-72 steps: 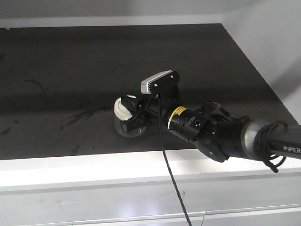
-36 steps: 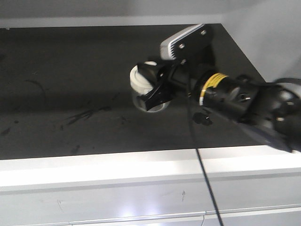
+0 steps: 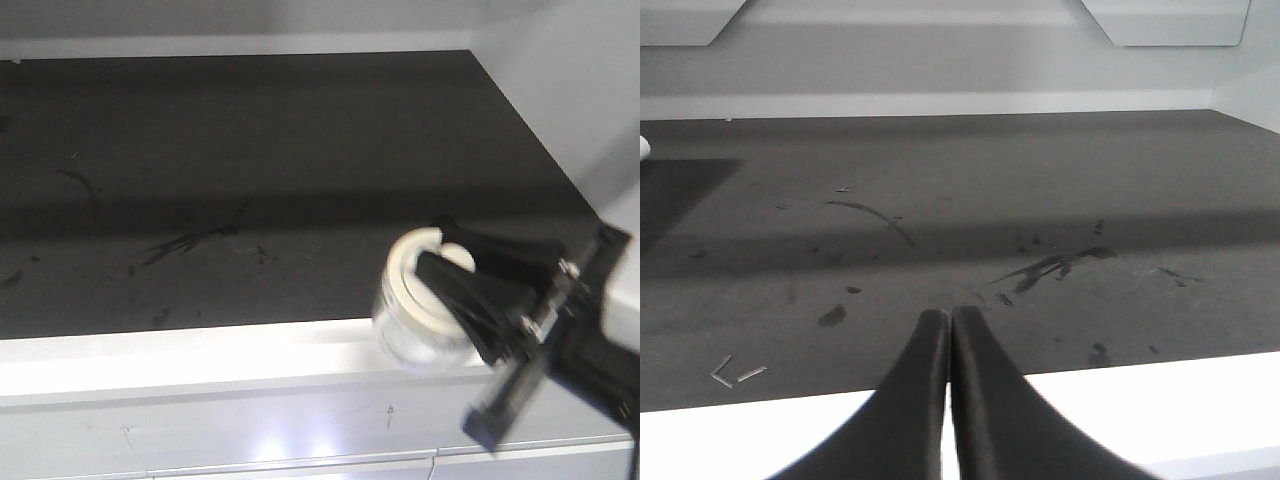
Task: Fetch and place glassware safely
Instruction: 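Lift the jar with the right gripper and pull it out of the hood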
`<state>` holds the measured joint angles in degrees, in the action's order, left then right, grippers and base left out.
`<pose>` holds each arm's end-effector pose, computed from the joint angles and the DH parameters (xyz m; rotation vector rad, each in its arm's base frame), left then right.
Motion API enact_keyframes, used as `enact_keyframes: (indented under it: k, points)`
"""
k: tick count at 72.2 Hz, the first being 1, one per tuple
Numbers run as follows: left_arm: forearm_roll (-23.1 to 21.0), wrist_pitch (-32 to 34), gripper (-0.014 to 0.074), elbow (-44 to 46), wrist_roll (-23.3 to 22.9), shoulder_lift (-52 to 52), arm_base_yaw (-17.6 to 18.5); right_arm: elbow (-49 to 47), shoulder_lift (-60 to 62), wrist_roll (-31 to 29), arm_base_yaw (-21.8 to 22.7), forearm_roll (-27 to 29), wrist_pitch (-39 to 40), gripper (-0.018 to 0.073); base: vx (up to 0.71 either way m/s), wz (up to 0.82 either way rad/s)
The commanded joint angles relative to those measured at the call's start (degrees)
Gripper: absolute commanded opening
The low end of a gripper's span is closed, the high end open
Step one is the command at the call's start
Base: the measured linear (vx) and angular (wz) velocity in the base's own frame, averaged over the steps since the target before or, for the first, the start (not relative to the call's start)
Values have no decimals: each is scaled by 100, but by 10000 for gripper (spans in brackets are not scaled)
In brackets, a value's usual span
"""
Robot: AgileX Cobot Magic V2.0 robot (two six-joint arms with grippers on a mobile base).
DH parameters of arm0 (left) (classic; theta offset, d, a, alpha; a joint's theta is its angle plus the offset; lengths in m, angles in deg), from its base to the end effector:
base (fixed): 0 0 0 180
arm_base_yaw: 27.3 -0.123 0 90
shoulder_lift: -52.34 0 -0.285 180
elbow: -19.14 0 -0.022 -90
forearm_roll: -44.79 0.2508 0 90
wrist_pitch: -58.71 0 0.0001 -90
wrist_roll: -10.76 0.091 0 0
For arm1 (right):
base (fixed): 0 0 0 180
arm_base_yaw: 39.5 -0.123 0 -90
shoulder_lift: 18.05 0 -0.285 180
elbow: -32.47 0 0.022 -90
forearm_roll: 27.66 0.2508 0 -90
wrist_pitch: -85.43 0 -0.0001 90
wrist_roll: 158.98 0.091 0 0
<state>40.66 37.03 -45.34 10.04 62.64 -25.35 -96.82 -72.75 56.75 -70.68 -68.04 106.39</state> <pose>0.0461 -0.0040 0.2508 -0.0183 1.6837 -0.1078 0.1358 0.1068 0.3114 -0.6383 1.4505 0.5718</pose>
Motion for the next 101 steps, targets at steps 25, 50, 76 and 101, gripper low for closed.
enact_keyframes:
  k: [25, 50, 76, 101]
  points:
    - [-52, 408, -7, 131, -36, 69, 7, 1104, 509, 656, 11, -203, 841, -1, 0, 0]
    - [-52, 408, -7, 131, -36, 69, 7, 1104, 302, 617, 11, -219, 941, -1, 0, 0]
    - [-52, 408, -7, 131, -36, 69, 7, 1104, 302, 617, 11, -219, 930, -1, 0, 0]
    - [-52, 408, -7, 131, -36, 69, 7, 1104, 302, 617, 11, -219, 930, -1, -2, 16]
